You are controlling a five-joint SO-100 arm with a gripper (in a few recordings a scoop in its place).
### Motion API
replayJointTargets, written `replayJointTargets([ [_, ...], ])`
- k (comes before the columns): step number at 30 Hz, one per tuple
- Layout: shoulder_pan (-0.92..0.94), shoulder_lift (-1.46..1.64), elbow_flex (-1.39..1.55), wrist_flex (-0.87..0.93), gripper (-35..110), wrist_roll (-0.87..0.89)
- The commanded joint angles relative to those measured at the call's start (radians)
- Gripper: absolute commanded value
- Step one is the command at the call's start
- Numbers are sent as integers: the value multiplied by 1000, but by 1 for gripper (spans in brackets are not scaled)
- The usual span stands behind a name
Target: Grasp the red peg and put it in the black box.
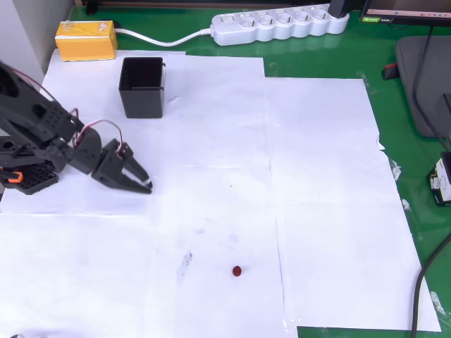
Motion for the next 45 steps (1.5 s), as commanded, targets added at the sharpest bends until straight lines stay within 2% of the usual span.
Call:
replayJointTargets([
  [1, 11, 238, -61, -316, 0, 11],
  [9, 18, 383, -25, -476, 0, 31],
  [12, 21, 474, -2, -594, 0, 86],
  [21, 49, 799, 94, -922, 0, 57],
  [28, 49, 799, 114, -923, 0, 67],
  [35, 69, 830, 285, -865, 0, 83],
  [45, 152, 795, 434, -695, 0, 97],
])
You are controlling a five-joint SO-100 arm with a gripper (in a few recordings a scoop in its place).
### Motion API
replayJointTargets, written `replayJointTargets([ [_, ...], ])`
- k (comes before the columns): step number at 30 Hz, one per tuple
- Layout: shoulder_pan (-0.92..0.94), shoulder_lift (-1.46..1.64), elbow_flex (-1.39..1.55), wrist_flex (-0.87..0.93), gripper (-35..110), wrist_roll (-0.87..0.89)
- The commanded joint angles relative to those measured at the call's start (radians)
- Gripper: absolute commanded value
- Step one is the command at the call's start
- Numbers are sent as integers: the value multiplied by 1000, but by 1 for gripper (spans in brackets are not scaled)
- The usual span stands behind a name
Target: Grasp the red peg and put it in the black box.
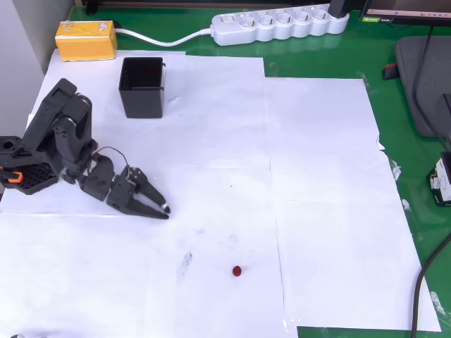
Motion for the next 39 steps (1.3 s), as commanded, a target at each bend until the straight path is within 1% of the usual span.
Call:
replayJointTargets([
  [1, 21, -48, 35, 69, 0, 18],
  [7, 26, -170, 51, 278, 0, 46],
  [9, 29, -175, 66, 299, 0, 46],
  [15, 37, -129, 120, 290, 0, 31],
  [20, 49, -37, 137, 156, 0, 9],
  [28, 72, -6, 247, 213, 0, 28],
  [30, 77, 9, 272, 219, 0, 9],
  [31, 77, 14, 275, 221, 3, -3],
  [33, 77, 18, 276, 219, 21, -11],
  [34, 75, 23, 275, 212, 25, -14],
  [39, 69, 26, 275, 201, 39, -8],
])
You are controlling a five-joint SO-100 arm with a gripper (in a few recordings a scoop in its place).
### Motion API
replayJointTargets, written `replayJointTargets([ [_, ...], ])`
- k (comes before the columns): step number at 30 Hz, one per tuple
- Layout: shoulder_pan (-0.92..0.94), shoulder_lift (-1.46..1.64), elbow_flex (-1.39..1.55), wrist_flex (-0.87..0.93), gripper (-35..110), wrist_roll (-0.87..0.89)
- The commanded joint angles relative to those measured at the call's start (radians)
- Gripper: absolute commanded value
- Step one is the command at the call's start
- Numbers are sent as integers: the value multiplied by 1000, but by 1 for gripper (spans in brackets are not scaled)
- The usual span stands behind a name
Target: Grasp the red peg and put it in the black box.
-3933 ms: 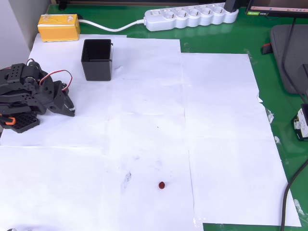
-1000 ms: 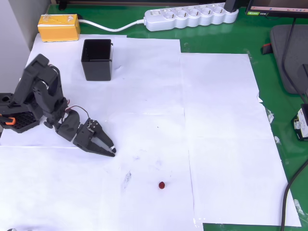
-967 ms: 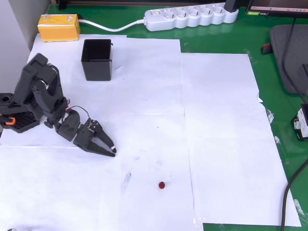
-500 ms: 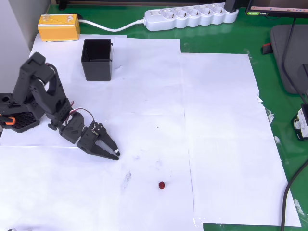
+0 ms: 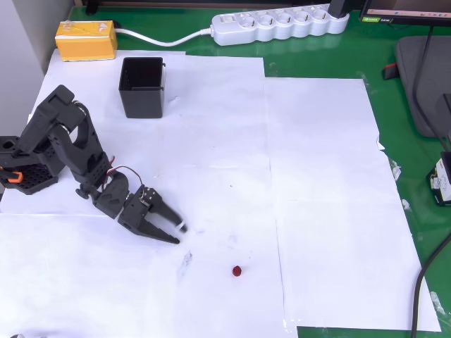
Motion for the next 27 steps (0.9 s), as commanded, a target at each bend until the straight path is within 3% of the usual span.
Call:
replayJointTargets([
  [1, 0, 9, 28, -25, 40, -12],
  [14, 8, 107, 64, -170, 41, 25],
  [27, 49, 153, 215, -112, 41, 29],
])
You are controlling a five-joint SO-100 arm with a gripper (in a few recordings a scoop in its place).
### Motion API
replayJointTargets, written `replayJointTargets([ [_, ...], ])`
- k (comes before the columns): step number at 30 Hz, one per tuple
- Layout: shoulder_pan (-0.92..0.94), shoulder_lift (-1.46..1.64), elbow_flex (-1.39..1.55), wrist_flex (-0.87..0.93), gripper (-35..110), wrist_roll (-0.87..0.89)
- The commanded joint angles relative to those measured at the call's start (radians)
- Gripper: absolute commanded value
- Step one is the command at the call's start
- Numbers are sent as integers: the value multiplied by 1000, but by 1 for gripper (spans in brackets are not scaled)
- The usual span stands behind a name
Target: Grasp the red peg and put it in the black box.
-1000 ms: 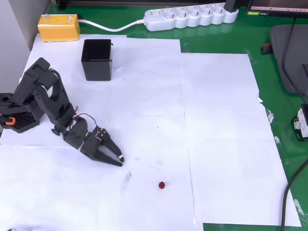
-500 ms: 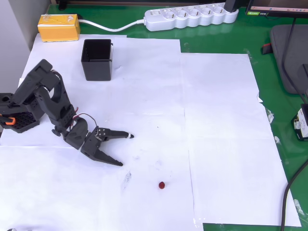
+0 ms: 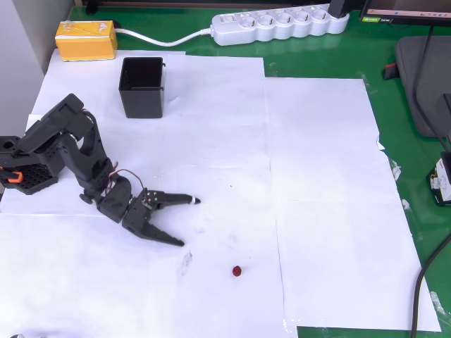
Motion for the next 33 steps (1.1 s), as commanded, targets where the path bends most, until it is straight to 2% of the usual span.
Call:
replayJointTargets([
  [1, 21, 8, 72, 12, 41, 0],
  [8, 26, -46, 83, 130, 41, 3],
  [13, 26, -152, 86, 339, 41, 26],
  [22, 37, -140, 207, 486, 41, -31],
  [27, 57, -67, 307, 492, 41, -54],
  [33, 63, 2, 362, 410, 41, -55],
])
